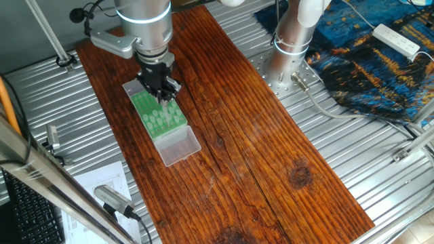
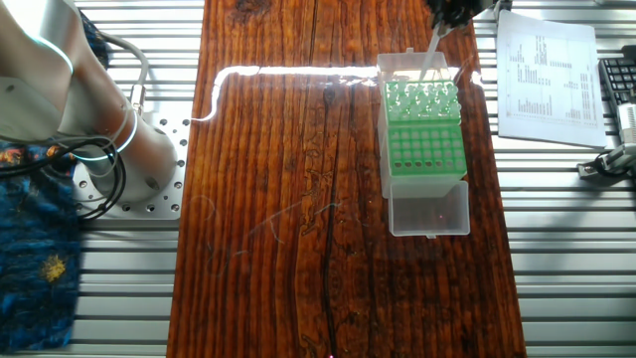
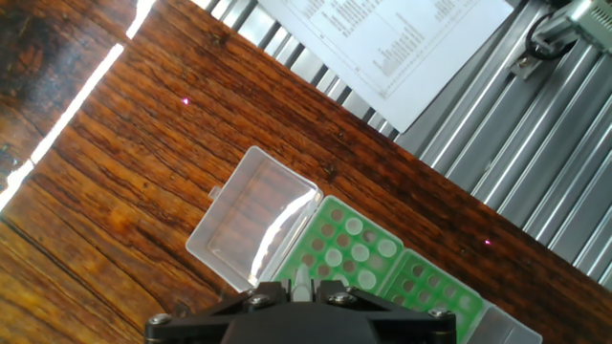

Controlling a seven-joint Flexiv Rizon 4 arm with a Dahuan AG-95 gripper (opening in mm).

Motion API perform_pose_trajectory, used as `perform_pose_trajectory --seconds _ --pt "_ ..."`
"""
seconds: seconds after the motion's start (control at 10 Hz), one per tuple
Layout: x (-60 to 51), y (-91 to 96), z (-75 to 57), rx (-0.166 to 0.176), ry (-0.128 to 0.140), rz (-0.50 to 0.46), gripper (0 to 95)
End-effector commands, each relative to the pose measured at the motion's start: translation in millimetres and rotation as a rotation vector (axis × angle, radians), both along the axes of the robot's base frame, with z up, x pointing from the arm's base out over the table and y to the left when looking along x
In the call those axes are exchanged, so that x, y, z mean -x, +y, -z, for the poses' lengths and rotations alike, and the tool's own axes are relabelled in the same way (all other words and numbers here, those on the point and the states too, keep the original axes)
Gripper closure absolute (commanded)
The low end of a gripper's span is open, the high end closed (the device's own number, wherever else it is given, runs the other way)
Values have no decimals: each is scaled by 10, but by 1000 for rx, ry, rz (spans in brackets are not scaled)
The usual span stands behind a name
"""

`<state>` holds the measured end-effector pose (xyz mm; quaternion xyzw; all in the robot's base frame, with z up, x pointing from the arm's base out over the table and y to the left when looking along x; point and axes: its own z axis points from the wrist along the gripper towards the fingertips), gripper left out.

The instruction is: Transfer all large pipette tips from one holder to another

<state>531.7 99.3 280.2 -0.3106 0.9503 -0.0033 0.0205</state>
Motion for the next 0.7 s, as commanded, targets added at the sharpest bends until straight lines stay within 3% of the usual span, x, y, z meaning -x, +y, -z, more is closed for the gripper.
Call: perform_pose_trajectory --seconds 0.1,0.7 --pt "-8 5 7 1 1 0 950" --pt "21 22 102 8 -3 -12 950"
